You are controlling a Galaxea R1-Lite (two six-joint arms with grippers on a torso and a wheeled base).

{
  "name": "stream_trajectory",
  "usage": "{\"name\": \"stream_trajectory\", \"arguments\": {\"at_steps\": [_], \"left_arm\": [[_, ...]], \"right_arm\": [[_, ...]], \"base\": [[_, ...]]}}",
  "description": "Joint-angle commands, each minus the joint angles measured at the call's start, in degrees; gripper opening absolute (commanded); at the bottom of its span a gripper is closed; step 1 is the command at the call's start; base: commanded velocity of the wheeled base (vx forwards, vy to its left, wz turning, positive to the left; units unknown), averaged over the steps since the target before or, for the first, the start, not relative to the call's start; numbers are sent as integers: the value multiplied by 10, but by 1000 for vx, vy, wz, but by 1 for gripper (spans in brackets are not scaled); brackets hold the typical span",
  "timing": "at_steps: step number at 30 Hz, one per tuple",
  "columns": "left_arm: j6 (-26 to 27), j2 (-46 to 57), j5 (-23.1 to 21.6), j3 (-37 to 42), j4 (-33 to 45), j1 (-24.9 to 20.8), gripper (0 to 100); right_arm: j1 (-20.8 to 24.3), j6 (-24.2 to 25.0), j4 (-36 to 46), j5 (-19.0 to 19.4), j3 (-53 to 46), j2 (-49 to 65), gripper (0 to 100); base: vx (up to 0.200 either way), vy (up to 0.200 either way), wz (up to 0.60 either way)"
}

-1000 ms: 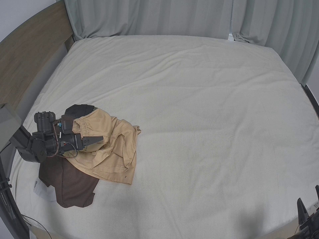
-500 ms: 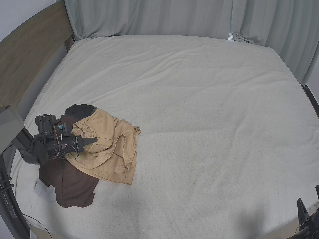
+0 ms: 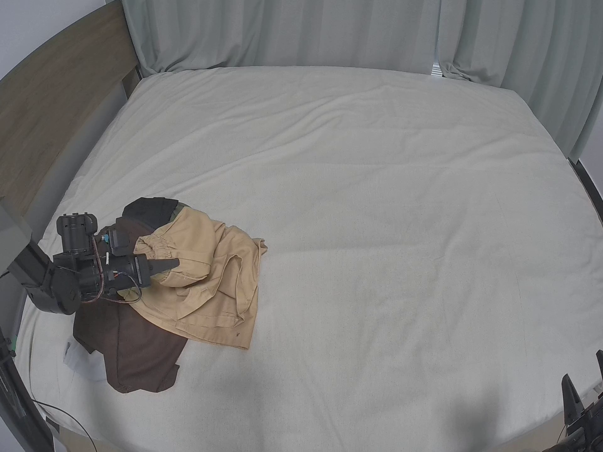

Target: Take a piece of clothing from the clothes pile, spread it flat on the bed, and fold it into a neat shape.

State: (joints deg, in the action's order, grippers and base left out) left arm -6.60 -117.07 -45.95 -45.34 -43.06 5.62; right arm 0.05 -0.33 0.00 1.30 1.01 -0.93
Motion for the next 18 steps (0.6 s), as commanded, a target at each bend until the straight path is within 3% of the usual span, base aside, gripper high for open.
{"name": "stream_trajectory", "arguments": {"at_steps": [1,11,18], "left_arm": [[-14,39,1,24,-5,0,0],[-101,111,4,60,-6,-12,0],[-99,129,2,87,-25,-13,0]], "right_arm": [[0,0,0,0,-10,9,100],[0,0,0,0,-10,9,100],[0,0,0,0,-10,9,100]], "base": [[0,0,0],[0,0,0],[0,0,0]]}}
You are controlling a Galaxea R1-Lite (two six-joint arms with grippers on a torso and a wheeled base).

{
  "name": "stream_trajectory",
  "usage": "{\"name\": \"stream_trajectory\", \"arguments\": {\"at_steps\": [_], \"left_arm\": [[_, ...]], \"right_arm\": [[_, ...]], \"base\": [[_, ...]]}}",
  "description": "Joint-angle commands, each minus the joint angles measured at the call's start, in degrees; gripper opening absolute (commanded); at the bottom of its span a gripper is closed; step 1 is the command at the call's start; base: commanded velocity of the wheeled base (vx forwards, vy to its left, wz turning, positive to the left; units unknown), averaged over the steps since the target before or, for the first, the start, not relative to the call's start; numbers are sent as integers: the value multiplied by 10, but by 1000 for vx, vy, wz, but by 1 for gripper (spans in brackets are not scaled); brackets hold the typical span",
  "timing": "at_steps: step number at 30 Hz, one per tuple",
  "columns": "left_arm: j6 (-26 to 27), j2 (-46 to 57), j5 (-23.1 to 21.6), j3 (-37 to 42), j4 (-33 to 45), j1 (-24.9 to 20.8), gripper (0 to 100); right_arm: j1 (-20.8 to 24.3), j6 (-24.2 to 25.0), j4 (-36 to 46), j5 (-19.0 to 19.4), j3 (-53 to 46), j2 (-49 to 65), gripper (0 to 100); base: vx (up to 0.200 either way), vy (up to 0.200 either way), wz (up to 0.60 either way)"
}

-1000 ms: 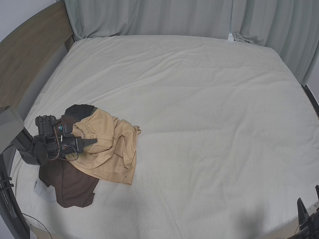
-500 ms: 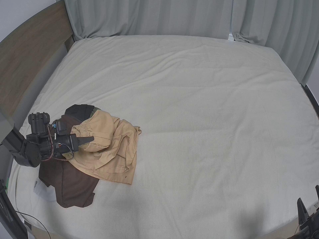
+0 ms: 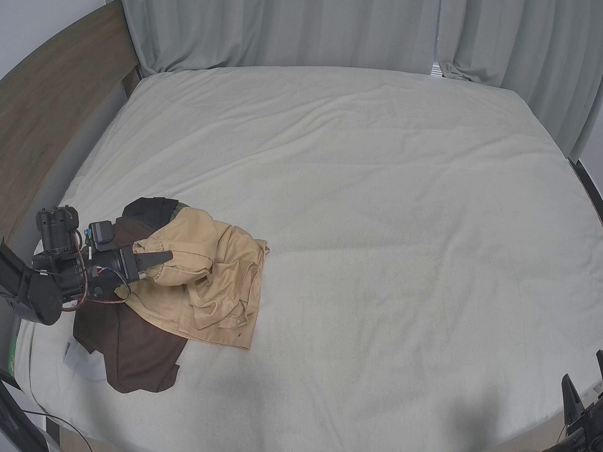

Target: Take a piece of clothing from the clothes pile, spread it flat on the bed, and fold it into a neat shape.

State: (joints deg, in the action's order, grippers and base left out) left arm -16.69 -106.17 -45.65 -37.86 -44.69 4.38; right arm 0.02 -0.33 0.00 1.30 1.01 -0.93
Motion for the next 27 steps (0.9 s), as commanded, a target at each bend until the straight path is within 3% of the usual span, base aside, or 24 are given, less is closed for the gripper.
{"name": "stream_trajectory", "arguments": {"at_steps": [1,12,16,27], "left_arm": [[1,20,-1,15,-14,-1,0],[-12,43,4,44,-25,-31,0],[-63,70,11,56,-46,-44,0],[-231,83,115,56,-126,-100,0]], "right_arm": [[1,0,0,0,-10,9,100],[1,0,0,0,-10,9,100],[1,0,0,0,-10,9,100],[1,0,0,1,-10,9,100]], "base": [[0,0,0],[0,0,0],[0,0,0],[0,0,0]]}}
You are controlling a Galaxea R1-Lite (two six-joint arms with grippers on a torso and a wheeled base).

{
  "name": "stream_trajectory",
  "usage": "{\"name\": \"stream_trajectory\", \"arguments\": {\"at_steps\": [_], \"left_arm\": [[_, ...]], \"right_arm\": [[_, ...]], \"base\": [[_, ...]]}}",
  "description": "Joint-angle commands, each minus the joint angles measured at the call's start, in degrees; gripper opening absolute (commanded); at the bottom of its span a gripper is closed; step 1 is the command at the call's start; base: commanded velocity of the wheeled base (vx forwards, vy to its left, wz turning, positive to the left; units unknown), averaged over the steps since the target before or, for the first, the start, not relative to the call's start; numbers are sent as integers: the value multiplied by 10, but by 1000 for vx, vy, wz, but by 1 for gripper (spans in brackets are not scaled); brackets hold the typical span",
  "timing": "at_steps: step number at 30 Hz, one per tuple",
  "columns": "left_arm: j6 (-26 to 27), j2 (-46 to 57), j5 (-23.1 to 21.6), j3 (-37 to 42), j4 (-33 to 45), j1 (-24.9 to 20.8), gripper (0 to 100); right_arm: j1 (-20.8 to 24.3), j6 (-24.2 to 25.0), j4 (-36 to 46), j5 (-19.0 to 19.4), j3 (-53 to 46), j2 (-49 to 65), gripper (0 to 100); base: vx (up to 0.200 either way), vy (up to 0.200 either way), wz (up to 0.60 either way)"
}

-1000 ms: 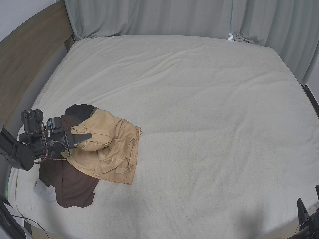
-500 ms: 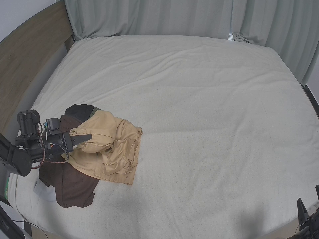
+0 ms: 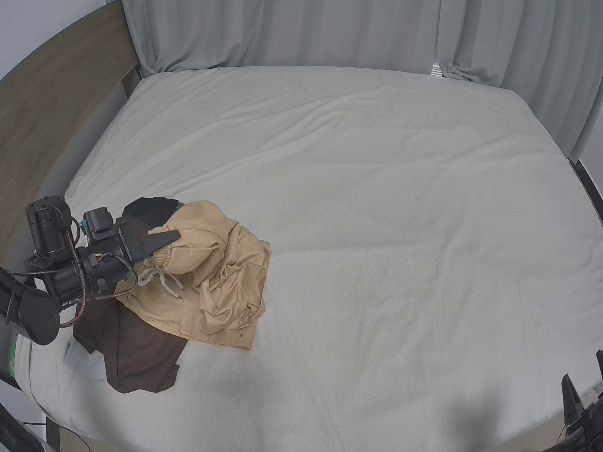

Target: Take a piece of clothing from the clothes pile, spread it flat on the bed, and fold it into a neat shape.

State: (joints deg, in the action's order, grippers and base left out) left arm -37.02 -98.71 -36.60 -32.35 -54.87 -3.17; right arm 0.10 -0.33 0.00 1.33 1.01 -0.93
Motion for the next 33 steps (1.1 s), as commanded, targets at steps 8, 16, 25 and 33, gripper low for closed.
{"name": "stream_trajectory", "arguments": {"at_steps": [8,16,25,33], "left_arm": [[-145,11,94,-10,-78,-60,0],[-189,23,144,-10,-84,-99,0],[-210,25,222,-25,-82,-146,0],[-242,33,227,-31,-78,-171,0]], "right_arm": [[0,0,0,0,-10,9,100],[0,0,0,0,-10,9,100],[0,0,0,0,-10,9,100],[0,0,0,0,-10,9,100]], "base": [[0,0,0],[0,0,0],[0,0,0],[0,0,0]]}}
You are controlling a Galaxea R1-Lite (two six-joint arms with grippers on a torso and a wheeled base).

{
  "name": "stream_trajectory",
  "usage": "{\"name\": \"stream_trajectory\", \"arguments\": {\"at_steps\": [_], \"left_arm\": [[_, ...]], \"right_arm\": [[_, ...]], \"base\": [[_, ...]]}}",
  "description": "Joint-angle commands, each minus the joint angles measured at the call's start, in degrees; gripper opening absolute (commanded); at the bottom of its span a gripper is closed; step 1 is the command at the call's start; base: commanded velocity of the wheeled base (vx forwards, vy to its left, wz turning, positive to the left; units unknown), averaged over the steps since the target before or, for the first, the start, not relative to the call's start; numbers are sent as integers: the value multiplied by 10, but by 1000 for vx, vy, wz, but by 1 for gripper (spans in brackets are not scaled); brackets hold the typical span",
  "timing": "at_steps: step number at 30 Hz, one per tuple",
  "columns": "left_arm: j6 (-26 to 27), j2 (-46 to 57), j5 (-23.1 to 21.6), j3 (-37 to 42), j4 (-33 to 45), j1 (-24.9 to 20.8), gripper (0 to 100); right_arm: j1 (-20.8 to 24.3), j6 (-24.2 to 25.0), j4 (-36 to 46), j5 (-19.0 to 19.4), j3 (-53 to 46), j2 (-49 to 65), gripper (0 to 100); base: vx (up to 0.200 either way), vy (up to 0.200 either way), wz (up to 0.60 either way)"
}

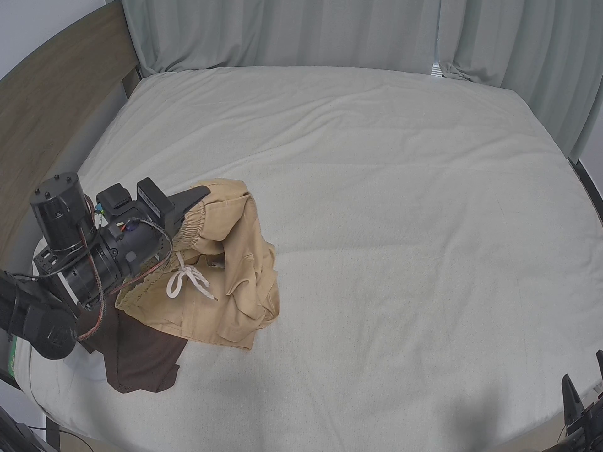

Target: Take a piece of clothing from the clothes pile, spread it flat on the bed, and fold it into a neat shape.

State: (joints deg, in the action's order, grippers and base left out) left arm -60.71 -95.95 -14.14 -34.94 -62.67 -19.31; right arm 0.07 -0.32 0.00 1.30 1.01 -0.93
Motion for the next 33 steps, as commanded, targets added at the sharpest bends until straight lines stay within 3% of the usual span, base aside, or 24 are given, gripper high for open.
{"name": "stream_trajectory", "arguments": {"at_steps": [1,12,18,33], "left_arm": [[-11,6,7,-7,1,-13,0],[-66,18,70,-65,66,-71,0],[-94,48,71,-94,116,-103,0],[-93,35,69,-176,211,-200,0]], "right_arm": [[0,0,0,0,-10,9,100],[0,0,0,0,-10,9,100],[0,0,0,0,-10,9,100],[1,0,0,0,-10,9,100]], "base": [[0,0,0],[0,0,0],[0,0,0],[0,0,0]]}}
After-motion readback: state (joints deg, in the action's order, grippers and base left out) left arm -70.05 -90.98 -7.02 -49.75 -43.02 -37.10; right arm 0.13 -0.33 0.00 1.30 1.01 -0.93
